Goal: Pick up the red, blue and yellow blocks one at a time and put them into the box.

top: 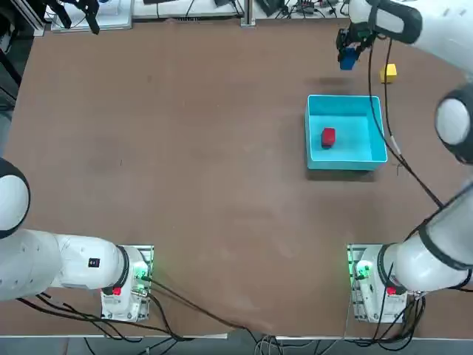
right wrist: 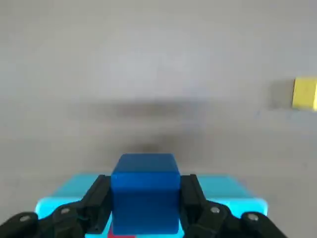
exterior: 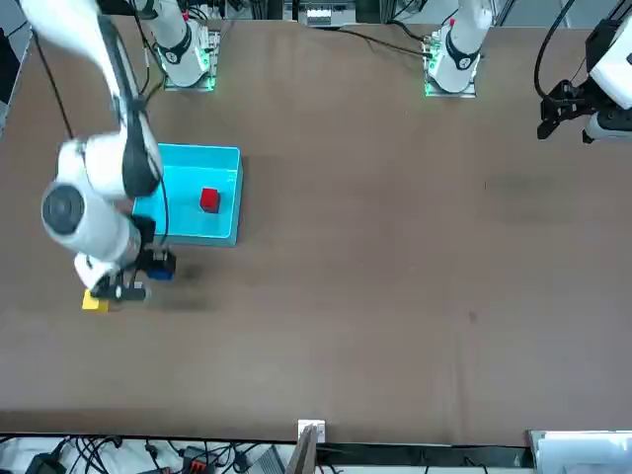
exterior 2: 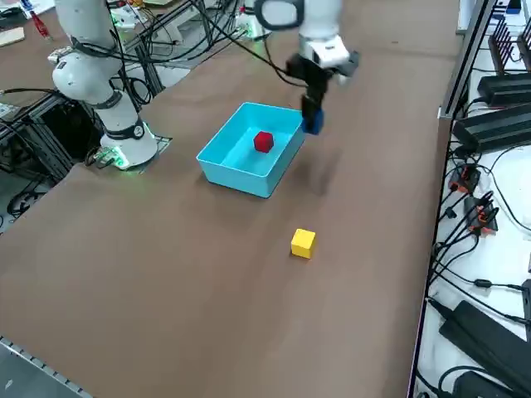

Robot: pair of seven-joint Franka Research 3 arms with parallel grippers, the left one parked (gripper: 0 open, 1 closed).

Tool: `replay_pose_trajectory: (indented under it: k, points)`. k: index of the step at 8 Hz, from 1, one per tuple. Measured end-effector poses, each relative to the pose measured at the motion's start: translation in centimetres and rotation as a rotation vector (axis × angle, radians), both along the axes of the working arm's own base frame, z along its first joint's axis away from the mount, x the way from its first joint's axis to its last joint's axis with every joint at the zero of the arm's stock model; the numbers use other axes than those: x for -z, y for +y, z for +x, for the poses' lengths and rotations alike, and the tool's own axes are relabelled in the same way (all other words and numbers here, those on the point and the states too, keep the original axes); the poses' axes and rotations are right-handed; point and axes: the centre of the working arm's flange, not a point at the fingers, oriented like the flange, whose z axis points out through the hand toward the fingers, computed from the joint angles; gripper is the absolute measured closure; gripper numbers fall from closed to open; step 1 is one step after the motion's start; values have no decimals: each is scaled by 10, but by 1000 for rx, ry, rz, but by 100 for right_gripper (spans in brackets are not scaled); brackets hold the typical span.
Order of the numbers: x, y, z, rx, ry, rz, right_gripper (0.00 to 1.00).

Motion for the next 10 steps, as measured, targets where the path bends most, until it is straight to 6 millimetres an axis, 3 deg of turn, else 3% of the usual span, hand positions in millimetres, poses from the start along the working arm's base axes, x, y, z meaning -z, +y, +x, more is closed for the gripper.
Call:
replay_pose_trajectory:
  k: [2,4,6,10]
  points:
    - [20,30,-73,2,25,-8,30]
    - [58,41,-127,-22,40,-12,30]
    - [84,42,-148,-37,32,-7,30]
    - [118,41,-151,-33,25,-2,30]
